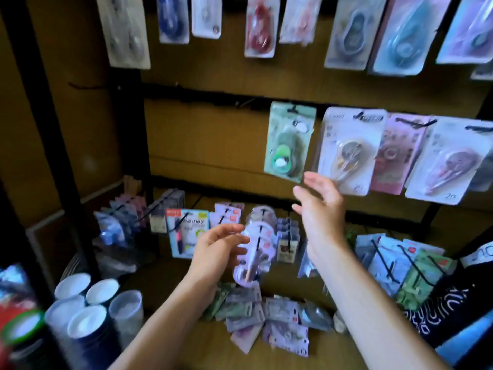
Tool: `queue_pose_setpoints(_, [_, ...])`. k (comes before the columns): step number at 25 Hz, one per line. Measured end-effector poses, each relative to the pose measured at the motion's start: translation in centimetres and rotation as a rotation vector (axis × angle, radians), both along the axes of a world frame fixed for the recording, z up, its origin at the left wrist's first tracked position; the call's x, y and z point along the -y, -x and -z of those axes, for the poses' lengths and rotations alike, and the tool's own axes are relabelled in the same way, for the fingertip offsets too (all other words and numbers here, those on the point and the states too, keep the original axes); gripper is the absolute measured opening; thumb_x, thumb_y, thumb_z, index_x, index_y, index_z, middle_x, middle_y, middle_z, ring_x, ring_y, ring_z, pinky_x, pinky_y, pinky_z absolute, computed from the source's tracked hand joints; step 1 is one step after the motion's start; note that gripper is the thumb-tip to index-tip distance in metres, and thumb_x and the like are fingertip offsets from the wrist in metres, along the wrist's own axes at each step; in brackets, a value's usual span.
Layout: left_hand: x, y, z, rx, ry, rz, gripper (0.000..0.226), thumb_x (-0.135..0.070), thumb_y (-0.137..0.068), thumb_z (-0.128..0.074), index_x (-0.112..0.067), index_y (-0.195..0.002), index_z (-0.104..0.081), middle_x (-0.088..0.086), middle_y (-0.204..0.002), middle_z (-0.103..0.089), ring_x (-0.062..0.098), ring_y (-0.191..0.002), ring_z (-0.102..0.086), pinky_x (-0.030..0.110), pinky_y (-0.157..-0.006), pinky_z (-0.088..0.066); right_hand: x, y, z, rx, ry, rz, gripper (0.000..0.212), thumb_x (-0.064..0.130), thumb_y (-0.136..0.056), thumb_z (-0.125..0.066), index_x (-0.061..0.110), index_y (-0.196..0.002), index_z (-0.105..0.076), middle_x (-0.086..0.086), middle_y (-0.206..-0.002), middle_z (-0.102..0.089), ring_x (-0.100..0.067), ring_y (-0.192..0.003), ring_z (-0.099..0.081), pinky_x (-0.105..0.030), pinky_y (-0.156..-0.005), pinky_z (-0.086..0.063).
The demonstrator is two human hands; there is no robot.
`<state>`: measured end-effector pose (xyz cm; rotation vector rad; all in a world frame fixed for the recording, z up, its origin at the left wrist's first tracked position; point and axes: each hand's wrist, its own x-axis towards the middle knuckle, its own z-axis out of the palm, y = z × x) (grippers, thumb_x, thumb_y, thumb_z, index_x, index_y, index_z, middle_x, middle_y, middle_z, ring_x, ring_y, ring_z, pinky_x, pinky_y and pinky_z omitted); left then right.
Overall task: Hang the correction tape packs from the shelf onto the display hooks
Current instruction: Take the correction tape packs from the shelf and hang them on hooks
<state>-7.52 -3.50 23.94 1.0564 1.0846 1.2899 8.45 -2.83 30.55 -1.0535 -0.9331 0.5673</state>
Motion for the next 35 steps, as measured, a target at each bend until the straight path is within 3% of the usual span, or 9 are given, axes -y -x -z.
queue_pose_setpoints(5, [2.5, 2.3, 11.1, 0.087, 0.344, -0.14, 0.019, -0.002, -0.087, -0.054, -0.011, -0.099, -0.067, 0.007, -0.081, -0.07, 0.016, -0.06, -0.061, 0.022, -0.053, -0.042, 4.4, 2.1, 10.2, -0.112, -0.007, 0.044, 0.023, -0.006, -0.086, -0.057, 0.016, -0.085, -0.062, 0.005, -0.074, -0.059, -0.007, -0.06, -0.053, -0.018, -0.044, -0.044])
queue_pose_setpoints(10, [2.7, 3.9, 21.7, 0.062, 0.611, -0.306, 0.02, -0.005, -0.089, -0.049, -0.011, -0.099, -0.066, 0.007, -0.079, -0.066, 0.02, -0.062, -0.059, 0.024, -0.052, -0.037, 6.1, 6.1, 23.3, -0.106, 0.43, -0.124, 0.021, -0.008, -0.089, -0.057, 0.01, -0.078, -0.06, -0.005, -0.061, -0.053, -0.011, -0.049, -0.048, -0.018, -0.037, -0.038])
queue_pose_setpoints(15, [-0.1, 5.0, 25.4, 0.051, 0.654, -0.375, 0.025, -0.004, -0.091, -0.04, -0.012, -0.096, -0.062, 0.01, -0.087, -0.066, 0.021, -0.067, -0.058, 0.026, -0.055, -0.039, 1.0, 7.2, 31.4, -0.015, 0.796, -0.238, 0.01, 0.0, -0.087, -0.062, 0.009, -0.084, -0.066, -0.007, -0.073, -0.062, -0.016, -0.06, -0.054, -0.026, -0.046, -0.043])
queue_pose_setpoints(20, [-5.9, 7.3, 28.6, 0.111, 0.666, -0.446, 0.033, -0.005, -0.092, -0.034, -0.017, -0.096, -0.064, 0.005, -0.087, -0.067, 0.021, -0.078, -0.061, 0.026, -0.058, -0.042, -8.1, 9.2, 39.1, 0.14, 0.967, -0.345, 0.02, 0.003, -0.085, -0.058, 0.019, -0.085, -0.07, -0.006, -0.081, -0.066, -0.029, -0.08, -0.062, -0.039, -0.067, -0.048])
queue_pose_setpoints(23, [-8.2, 8.0, 31.5, 0.138, 0.729, -0.48, 0.03, -0.007, -0.093, -0.039, -0.021, -0.087, -0.065, 0.002, -0.083, -0.066, 0.018, -0.073, -0.06, 0.027, -0.062, -0.043, -12.6, 11.1, 43.2, 0.197, 0.943, -0.4, 0.025, 0.0, -0.084, -0.059, 0.022, -0.09, -0.069, 0.003, -0.09, -0.065, -0.025, -0.101, -0.061, -0.027, -0.078, -0.048])
queue_pose_setpoints(25, [-8.1, 8.0, 33.6, 0.156, 0.781, -0.484, 0.028, -0.004, -0.093, -0.041, -0.018, -0.093, -0.066, 0.002, -0.08, -0.065, 0.017, -0.066, -0.058, 0.026, -0.058, -0.041, -14.7, 12.7, 45.2, 0.218, 0.951, -0.518, 0.038, -0.003, -0.086, -0.057, 0.018, -0.116, -0.066, 0.004, -0.111, -0.059, -0.018, -0.114, -0.053, -0.014, -0.083, -0.043])
queue_pose_setpoints(27, [-7.4, 7.9, 35.2, 0.164, 0.792, -0.487, 0.028, 0.002, -0.092, -0.043, -0.012, -0.098, -0.066, 0.005, -0.076, -0.065, 0.018, -0.062, -0.056, 0.026, -0.054, -0.039, -16.1, 14.0, 46.3, 0.183, 1.005, -0.586, 0.049, 0.002, -0.086, -0.059, 0.023, -0.131, -0.058, 0.005, -0.126, -0.053, -0.017, -0.122, -0.046, -0.02, -0.091, -0.038])
queue_pose_setpoints(29, [-6.7, 8.1, 36.3, 0.168, 0.799, -0.49, 0.026, 0.006, -0.09, -0.045, -0.007, -0.099, -0.066, 0.008, -0.075, -0.065, 0.019, -0.062, -0.055, 0.026, -0.054, -0.039, -16.6, 14.6, 46.1, 0.063, 1.061, -0.582, 0.047, 0.006, -0.088, -0.058, 0.025, -0.131, -0.056, 0.004, -0.127, -0.053, -0.016, -0.116, -0.045, -0.027, -0.091, -0.038])
queue_pose_setpoints(35, [-4.9, 8.1, 36.2, 0.132, 0.808, -0.468, 0.022, 0.005, -0.09, -0.048, -0.007, -0.095, -0.066, 0.01, -0.078, -0.066, 0.021, -0.065, -0.056, 0.028, -0.057, -0.039, -12.3, 12.1, 43.4, -0.226, 1.031, -0.481, 0.033, -0.003, -0.084, -0.059, 0.024, -0.099, -0.068, 0.0, -0.11, -0.068, -0.021, -0.103, -0.059, -0.04, -0.092, -0.048])
